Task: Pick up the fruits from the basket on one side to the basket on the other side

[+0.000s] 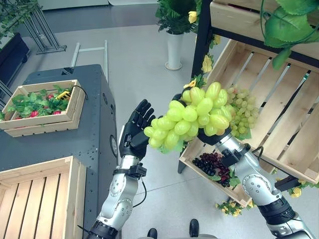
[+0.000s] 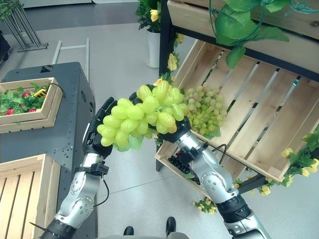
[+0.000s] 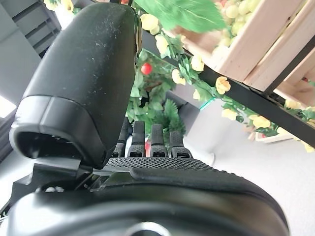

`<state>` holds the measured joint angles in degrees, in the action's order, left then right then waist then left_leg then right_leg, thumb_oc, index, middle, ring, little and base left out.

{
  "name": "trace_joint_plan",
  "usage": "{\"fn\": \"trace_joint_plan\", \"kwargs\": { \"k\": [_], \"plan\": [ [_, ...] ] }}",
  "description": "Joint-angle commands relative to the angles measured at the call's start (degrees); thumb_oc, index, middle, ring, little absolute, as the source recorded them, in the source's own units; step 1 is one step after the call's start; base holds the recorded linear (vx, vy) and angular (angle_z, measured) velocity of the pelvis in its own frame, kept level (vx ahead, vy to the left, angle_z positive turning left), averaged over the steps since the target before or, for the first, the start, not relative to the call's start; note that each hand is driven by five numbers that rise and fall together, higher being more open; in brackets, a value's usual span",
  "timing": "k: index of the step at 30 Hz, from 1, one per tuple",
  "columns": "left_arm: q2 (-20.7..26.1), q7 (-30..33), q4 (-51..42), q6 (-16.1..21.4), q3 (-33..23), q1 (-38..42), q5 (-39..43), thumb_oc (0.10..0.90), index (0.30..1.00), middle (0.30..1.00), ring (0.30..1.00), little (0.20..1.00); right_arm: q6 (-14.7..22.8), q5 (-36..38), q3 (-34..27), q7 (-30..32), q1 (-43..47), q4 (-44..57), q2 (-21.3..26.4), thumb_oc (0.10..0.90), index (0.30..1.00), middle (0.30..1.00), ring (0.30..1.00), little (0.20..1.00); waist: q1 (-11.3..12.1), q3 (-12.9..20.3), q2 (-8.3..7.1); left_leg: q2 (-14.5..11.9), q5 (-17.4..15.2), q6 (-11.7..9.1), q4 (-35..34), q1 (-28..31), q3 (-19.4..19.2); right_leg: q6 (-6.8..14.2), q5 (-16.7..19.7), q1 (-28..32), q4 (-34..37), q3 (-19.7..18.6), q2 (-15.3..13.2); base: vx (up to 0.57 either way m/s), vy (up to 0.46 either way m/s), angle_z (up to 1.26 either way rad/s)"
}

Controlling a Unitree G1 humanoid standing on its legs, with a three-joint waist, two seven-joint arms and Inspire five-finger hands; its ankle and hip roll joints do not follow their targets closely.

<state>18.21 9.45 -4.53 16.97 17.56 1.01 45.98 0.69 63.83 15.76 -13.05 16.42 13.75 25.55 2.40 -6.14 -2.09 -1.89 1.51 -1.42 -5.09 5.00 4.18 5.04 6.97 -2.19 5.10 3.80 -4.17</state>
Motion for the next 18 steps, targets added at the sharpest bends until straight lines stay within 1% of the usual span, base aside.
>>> {"fn": "trace_joint_plan", "kwargs": {
  "k": [1,6,8,9,10,11,12,13,14,16,18],
  "plan": [
    [0.7,-1.5,-1.4,3.2,-0.1,6.7,0.5,0.800,0.900,0.900,0.900,0.900,10.3,-1.5,-7.3,6.9,7.0,5.4,-2.8,0.400,0.300,0.300,0.300,0.300,-0.6,5.6,-0.80,1.0,1.3,1.3,0.1,-3.7,-1.1,-0.5,-1.7,4.9,-0.1,1.1,0.0,0.00,0.000,0.00],
    [1.3,-1.2,-1.5,3.0,-0.3,7.0,1.1,0.800,0.900,0.900,0.900,0.900,12.3,-6.7,-10.1,11.4,9.6,2.2,-0.2,0.400,0.300,0.300,0.300,0.300,-0.9,6.0,-0.97,0.9,1.1,1.3,0.1,-3.7,-1.7,-0.4,-1.5,4.6,-0.1,0.7,0.0,0.00,0.019,-0.04],
    [1.6,-1.0,-1.4,2.9,-0.3,7.2,1.5,0.800,0.900,0.900,0.900,0.900,13.0,-10.4,-11.1,13.6,10.9,0.6,1.2,0.400,0.300,0.300,0.300,0.300,-1.0,6.1,-1.02,0.8,0.9,1.3,0.1,-3.5,-1.9,-0.4,-1.6,4.6,-0.1,0.4,0.0,0.01,0.010,-0.06],
    [1.8,-1.1,-1.3,2.8,-0.3,7.3,1.6,0.800,0.900,0.900,0.900,0.900,13.1,-12.7,-11.7,15.1,11.5,-0.3,1.9,0.400,0.300,0.300,0.300,0.300,-1.0,6.1,-1.06,0.7,0.8,1.3,0.1,-3.4,-2.0,-0.3,-1.6,4.7,-0.1,0.3,-0.1,0.02,0.004,-0.10],
    [2.0,-1.4,-1.1,2.8,-0.4,7.3,1.9,0.800,0.900,0.900,0.900,0.900,13.5,-16.5,-12.3,16.8,12.0,-1.5,3.0,0.400,0.300,0.300,0.300,0.300,-1.0,6.2,-1.10,0.7,0.7,1.3,0.1,-3.3,-2.1,-0.3,-1.6,4.7,-0.1,0.3,-0.1,0.02,0.004,-0.13],
    [2.2,-1.6,-1.0,2.9,-0.4,7.2,2.2,0.800,0.900,0.900,0.900,0.900,14.0,-20.8,-12.8,18.4,12.6,-3.1,4.2,0.400,0.300,0.300,0.300,0.300,-1.1,6.2,-1.14,0.6,0.7,1.3,0.1,-3.2,-2.1,-0.3,-1.7,4.8,-0.1,0.2,-0.1,0.03,0.005,-0.10],
    [2.4,-1.3,-1.2,2.6,-0.5,7.2,2.1,0.800,0.900,0.900,0.900,0.900,14.4,-26.2,-13.7,21.3,13.5,-5.8,6.2,0.400,0.300,0.300,0.300,0.300,-1.2,6.2,-1.24,0.5,0.6,1.3,0.1,-3.1,-2.3,-0.3,-1.6,4.8,-0.1,0.1,0.0,0.02,0.005,-0.07],
    [2.5,-1.3,-1.3,2.6,-0.6,7.2,2.2,0.800,0.900,0.900,0.900,0.900,14.5,-27.4,-13.9,21.5,13.6,-6.3,6.6,0.400,0.300,0.300,0.300,0.300,-1.2,6.2,-1.24,0.5,0.6,1.3,0.1,-3.0,-2.3,-0.3,-1.6,4.9,-0.1,0.1,0.0,0.00,0.000,0.00],
    [2.7,-1.3,-1.4,2.3,-0.7,7.1,2.4,0.800,0.900,0.900,0.900,0.900,14.3,-30.0,-14.3,23.3,13.9,-7.7,7.6,0.400,0.300,0.300,0.300,0.300,-1.3,6.1,-1.27,0.5,0.5,1.3,0.1,-3.0,-2.4,-0.3,-1.7,4.9,-0.1,0.1,0.0,0.00,0.000,0.00],
    [3.2,-1.4,-1.6,2.4,-0.7,6.9,2.7,0.800,0.900,0.900,0.900,0.900,13.9,-32.6,-15.0,25.2,14.5,-11.5,10.4,0.400,0.300,0.300,0.300,0.300,-1.4,6.0,-1.43,0.4,0.5,1.3,0.1,-2.9,-2.4,-0.3,-1.6,4.9,-0.1,-0.2,0.0,0.00,0.000,0.00],
    [3.5,-1.7,-1.7,2.3,-1.0,6.7,3.0,0.800,0.900,0.900,0.900,0.900,13.3,-31.2,-15.4,26.6,14.7,-14.3,12.5,0.400,0.300,0.300,0.300,0.300,-1.5,5.8,-1.57,0.3,0.4,1.3,0.1,-2.7,-2.5,-0.2,-1.6,5.0,-0.1,-0.2,0.0,0.00,0.000,0.00]
  ]
}}
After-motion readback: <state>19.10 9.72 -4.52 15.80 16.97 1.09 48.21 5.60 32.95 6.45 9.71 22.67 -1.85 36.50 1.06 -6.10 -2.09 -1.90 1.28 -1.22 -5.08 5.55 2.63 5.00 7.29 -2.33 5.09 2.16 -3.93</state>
